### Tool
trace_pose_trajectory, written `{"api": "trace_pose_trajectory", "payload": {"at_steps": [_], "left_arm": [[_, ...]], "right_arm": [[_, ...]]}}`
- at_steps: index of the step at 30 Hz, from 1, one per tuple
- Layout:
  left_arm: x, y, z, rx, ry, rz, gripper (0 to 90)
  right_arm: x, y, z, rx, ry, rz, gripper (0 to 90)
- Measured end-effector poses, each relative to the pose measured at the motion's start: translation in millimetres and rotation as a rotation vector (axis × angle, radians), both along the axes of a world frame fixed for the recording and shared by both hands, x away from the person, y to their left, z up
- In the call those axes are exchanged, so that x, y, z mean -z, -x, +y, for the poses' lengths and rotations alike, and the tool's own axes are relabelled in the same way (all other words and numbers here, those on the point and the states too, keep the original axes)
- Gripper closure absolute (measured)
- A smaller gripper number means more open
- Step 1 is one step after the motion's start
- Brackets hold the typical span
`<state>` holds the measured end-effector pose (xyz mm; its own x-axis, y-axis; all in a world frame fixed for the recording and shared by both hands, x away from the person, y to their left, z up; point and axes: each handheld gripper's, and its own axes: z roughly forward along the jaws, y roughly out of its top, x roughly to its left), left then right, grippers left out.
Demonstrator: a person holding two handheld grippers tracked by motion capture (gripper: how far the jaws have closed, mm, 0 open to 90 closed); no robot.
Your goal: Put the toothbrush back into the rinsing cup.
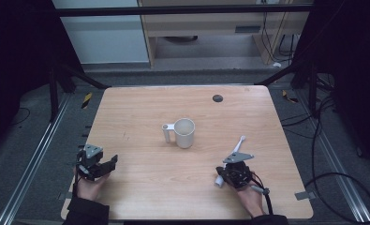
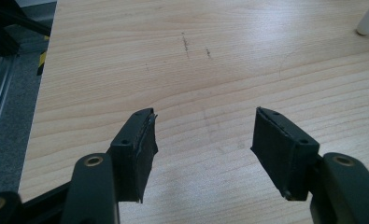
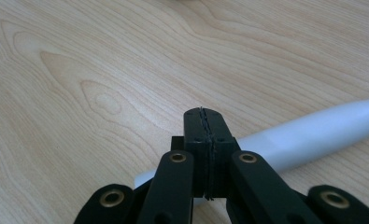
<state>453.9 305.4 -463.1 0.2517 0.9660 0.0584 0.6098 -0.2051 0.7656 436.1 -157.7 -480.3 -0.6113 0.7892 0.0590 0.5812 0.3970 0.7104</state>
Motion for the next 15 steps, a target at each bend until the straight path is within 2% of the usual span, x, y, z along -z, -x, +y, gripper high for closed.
{"api": "trace_pose_trajectory", "payload": {"at_steps": [15], "left_arm": [[0.6,-0.2,-0.3,0.002,0.0,0.005,38.5]], "right_arm": [[-2.2,7.0,-12.5,0.005,-0.008,0.023,89.5]]}}
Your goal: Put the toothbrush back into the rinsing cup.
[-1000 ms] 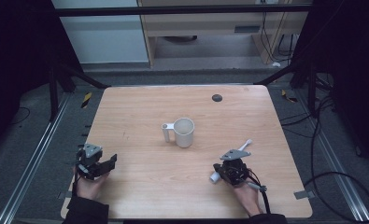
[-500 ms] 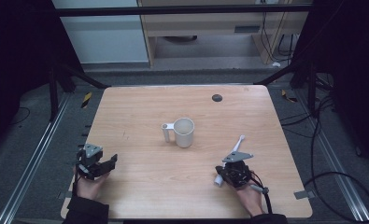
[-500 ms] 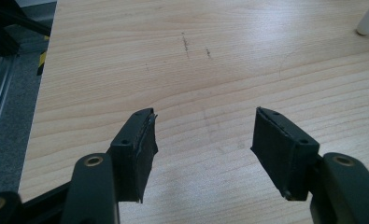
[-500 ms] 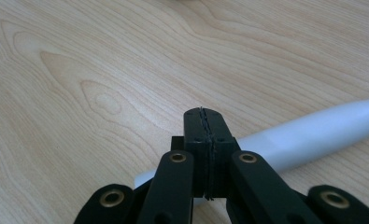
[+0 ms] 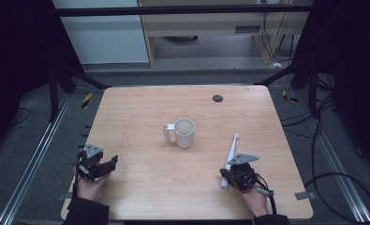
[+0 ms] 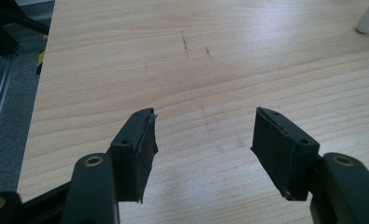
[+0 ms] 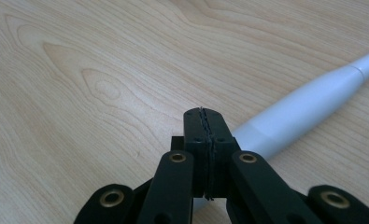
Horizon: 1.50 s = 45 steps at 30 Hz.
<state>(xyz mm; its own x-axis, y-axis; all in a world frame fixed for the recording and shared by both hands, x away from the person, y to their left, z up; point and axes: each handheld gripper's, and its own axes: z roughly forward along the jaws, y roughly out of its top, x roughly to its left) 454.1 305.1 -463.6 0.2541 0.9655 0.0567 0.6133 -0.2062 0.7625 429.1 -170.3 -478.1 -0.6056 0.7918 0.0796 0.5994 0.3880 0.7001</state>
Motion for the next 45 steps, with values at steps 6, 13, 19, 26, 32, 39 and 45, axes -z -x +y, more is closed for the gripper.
{"api": "trace_pose_trajectory", "payload": {"at_steps": [6,13,19,26,32,39,45], "left_arm": [[-0.1,0.2,0.3,0.0,0.0,0.0,38.5],[0.0,0.2,0.0,0.0,-0.001,0.0,38.5],[0.1,0.2,-0.1,0.001,-0.003,0.002,38.5],[0.0,0.3,0.0,0.0,-0.002,0.001,38.5],[0.0,0.3,0.1,-0.001,-0.002,0.001,38.5],[0.0,0.2,0.0,0.0,-0.003,0.002,38.5],[0.2,0.2,-0.2,0.0,-0.003,0.001,38.5]], "right_arm": [[1.4,1.1,-2.1,0.0,0.002,0.006,89.4],[2.0,3.4,-5.7,0.003,0.005,0.017,89.4],[2.4,4.8,-8.9,0.012,0.002,0.025,89.4],[3.6,4.1,-9.8,0.007,0.008,0.025,89.4],[3.3,4.4,-11.7,0.013,0.01,0.028,89.3],[3.5,6.0,-14.4,0.02,0.005,0.034,89.3],[3.8,7.1,-17.3,0.026,0.005,0.04,89.2]]}}
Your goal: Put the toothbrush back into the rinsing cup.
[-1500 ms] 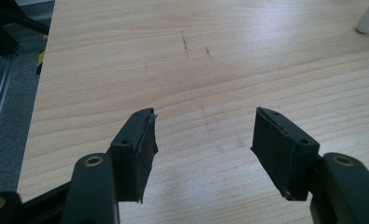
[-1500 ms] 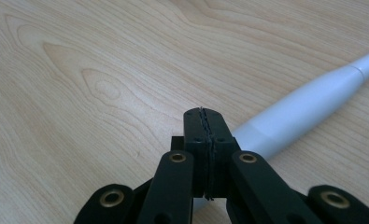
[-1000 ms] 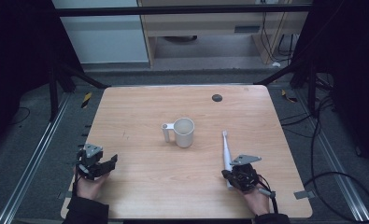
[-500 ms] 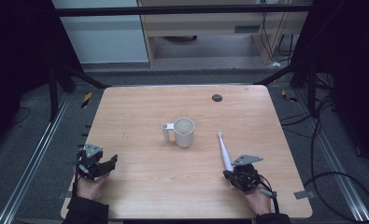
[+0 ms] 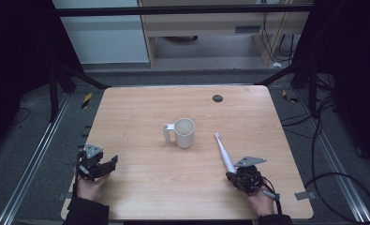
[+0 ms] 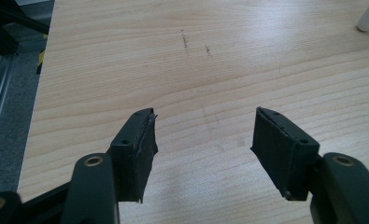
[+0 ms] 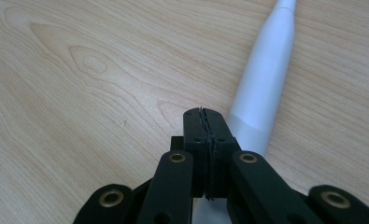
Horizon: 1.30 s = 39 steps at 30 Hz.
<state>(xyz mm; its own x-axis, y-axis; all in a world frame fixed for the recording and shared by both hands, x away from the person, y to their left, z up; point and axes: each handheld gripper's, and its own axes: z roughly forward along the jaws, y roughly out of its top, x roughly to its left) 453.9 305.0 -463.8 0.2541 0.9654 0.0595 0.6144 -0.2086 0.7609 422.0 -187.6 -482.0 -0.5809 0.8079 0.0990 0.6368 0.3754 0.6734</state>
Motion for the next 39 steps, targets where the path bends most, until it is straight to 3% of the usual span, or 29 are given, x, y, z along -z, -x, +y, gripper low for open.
{"api": "trace_pose_trajectory", "payload": {"at_steps": [15,22,28,33,36,39], "left_arm": [[0.1,-0.4,0.3,-0.002,0.0,0.002,38.5],[0.9,-1.0,0.4,-0.002,0.001,0.004,38.5],[1.2,-1.5,-0.3,-0.003,-0.002,0.003,38.3],[2.1,-1.7,-1.5,0.006,-0.003,0.006,37.8],[2.4,-1.3,-2.6,0.017,-0.002,0.004,37.3],[2.6,-1.3,-2.9,0.018,-0.007,0.003,37.3]], "right_arm": [[0.7,1.4,-6.4,0.018,-0.005,0.014,89.1],[-6.4,1.0,-7.2,0.022,-0.028,-0.006,86.6],[-15.8,-1.0,-8.6,0.039,-0.038,-0.037,80.6],[-24.5,-4.3,-12.9,0.09,-0.041,-0.052,72.3],[-31.8,-6.7,-11.3,0.109,-0.019,-0.08,61.4],[-36.9,-10.7,-7.7,0.122,-0.014,-0.091,56.1]]}}
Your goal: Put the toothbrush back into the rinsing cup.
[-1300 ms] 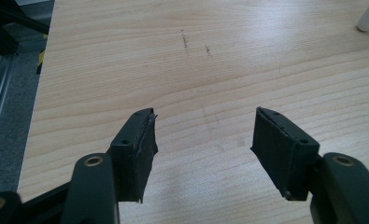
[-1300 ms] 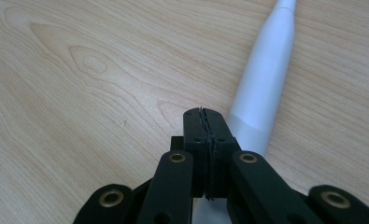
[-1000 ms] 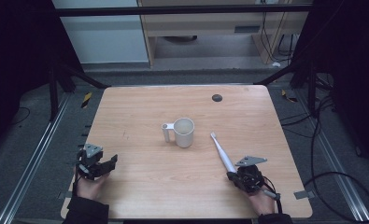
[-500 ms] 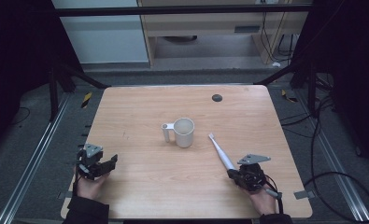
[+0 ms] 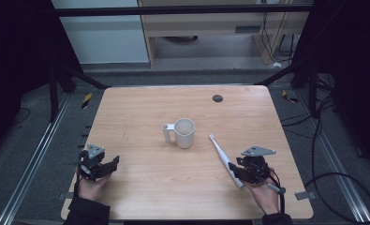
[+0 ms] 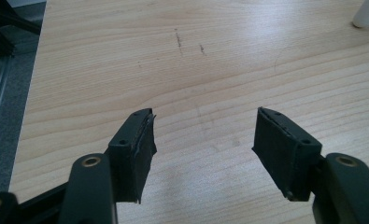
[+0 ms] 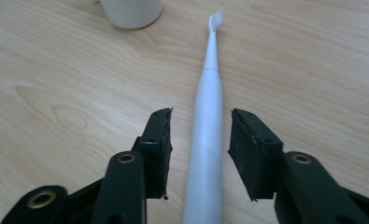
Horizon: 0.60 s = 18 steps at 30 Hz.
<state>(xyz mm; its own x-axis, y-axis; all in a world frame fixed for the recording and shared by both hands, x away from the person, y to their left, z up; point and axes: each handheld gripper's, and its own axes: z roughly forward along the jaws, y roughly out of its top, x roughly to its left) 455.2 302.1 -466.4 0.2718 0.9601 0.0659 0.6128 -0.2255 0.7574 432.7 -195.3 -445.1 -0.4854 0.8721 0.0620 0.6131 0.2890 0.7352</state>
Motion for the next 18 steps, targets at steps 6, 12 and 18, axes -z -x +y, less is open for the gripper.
{"api": "trace_pose_trajectory", "payload": {"at_steps": [6,12,18], "left_arm": [[1.0,-0.5,-1.8,0.009,-0.007,0.004,36.9],[1.3,-0.4,-2.5,0.013,-0.011,0.004,36.7],[1.9,-0.8,-3.6,0.017,-0.016,0.008,36.4]], "right_arm": [[-8.5,-10.9,7.3,0.016,0.005,-0.004,48.5],[-13.8,-21.1,8.4,0.034,0.023,0.016,45.0],[-22.4,-32.6,9.6,0.053,0.035,0.024,43.6]]}}
